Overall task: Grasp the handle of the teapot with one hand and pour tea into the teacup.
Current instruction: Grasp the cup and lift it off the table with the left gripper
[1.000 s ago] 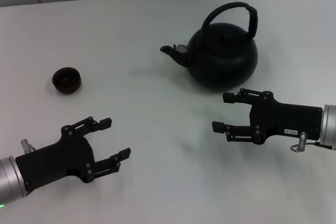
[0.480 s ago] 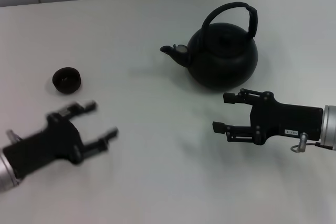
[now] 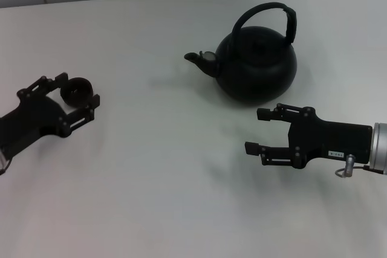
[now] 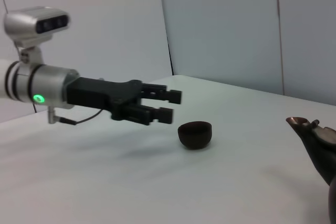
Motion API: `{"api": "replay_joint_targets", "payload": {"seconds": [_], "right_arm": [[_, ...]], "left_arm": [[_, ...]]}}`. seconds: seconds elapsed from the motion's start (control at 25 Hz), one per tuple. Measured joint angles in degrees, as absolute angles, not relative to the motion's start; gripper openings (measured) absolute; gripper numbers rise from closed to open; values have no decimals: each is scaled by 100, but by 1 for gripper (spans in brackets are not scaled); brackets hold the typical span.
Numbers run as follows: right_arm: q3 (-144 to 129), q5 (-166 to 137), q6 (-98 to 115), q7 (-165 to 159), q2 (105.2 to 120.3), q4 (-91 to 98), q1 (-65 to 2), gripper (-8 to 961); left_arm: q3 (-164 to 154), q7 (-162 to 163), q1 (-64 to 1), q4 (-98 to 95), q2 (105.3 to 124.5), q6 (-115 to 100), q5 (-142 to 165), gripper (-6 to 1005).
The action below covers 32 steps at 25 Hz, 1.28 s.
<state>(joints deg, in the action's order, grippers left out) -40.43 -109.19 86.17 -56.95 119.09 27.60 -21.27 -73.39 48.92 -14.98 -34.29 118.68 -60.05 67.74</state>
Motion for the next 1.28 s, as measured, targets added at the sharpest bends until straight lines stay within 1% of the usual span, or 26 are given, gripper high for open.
{"api": "replay_joint_targets", "payload": {"seconds": [0.28,0.48,1.04,1.28], "right_arm": [[-4043,-10891,8707,-5696,11913,2772,-2127,829],[-4043,-10886,8710,-5696,11916,2777,-2126,829],[-4043,-10908,8763,-5690,11918,2781,-2127,828],[-4043,-10914,8771,-5691,11918,2794,-2127,828]], "left_arm": [[-7303,4591,-2008,-2979,11872,-5520,6766,790],[-7295,4558,-2144,-2899,11861,-5242,6758,790],[-7341,4742,-2208,-2895,11826,-4944,6795,788],[-7356,4803,-2330,-2759,11820,-4861,6811,788]]}}
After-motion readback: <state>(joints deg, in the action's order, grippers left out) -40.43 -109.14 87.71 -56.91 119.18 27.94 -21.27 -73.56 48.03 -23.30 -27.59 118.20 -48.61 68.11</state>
